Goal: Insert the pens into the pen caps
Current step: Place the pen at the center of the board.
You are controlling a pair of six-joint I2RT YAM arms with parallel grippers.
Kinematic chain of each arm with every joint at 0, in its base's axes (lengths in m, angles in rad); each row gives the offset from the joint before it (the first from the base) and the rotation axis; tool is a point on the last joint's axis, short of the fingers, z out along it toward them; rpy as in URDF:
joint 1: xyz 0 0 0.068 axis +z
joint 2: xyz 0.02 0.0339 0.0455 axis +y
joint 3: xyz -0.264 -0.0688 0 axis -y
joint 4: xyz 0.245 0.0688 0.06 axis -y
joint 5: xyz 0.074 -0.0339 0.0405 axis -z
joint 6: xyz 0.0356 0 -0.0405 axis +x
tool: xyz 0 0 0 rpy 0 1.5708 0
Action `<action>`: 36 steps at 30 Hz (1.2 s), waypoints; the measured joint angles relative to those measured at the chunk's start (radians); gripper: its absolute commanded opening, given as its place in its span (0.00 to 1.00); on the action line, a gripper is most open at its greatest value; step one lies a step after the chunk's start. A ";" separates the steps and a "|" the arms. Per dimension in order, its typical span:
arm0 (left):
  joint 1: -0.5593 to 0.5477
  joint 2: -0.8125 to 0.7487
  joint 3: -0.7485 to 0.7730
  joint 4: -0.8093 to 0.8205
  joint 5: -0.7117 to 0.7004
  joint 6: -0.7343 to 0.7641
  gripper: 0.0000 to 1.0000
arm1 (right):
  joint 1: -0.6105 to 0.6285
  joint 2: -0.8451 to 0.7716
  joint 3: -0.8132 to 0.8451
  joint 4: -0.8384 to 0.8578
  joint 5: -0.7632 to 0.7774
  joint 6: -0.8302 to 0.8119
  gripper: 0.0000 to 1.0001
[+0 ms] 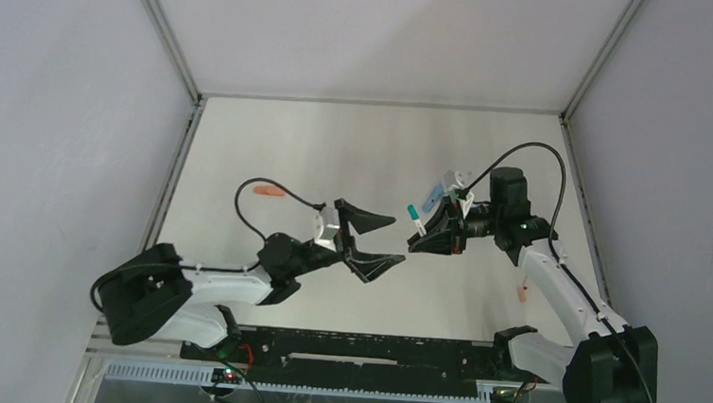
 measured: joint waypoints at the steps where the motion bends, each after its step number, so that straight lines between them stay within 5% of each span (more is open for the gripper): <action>1: 0.001 0.036 0.027 0.012 0.020 -0.008 0.83 | 0.006 0.004 0.005 -0.014 0.000 -0.013 0.01; 13: 0.033 0.197 0.189 0.079 0.083 -0.120 0.47 | 0.039 0.041 0.022 -0.110 0.002 -0.111 0.01; 18: 0.033 0.239 0.215 0.082 0.097 -0.171 0.07 | 0.041 0.042 0.022 -0.118 0.002 -0.117 0.02; 20: 0.034 0.248 0.220 0.087 0.106 -0.198 0.00 | 0.040 0.042 0.022 -0.117 0.003 -0.127 0.02; 23: 0.037 0.252 0.225 0.089 0.117 -0.227 0.00 | 0.040 0.042 0.025 -0.116 0.005 -0.138 0.12; 26: 0.040 0.252 0.226 0.089 0.120 -0.247 0.00 | 0.040 0.042 0.027 -0.117 0.010 -0.139 0.45; 28: 0.045 0.252 0.226 0.090 0.122 -0.258 0.00 | 0.041 0.041 0.028 -0.124 0.021 -0.136 0.56; 36: 0.209 0.216 0.120 0.101 0.130 -0.469 0.00 | 0.013 0.014 0.028 -0.153 0.109 -0.169 0.68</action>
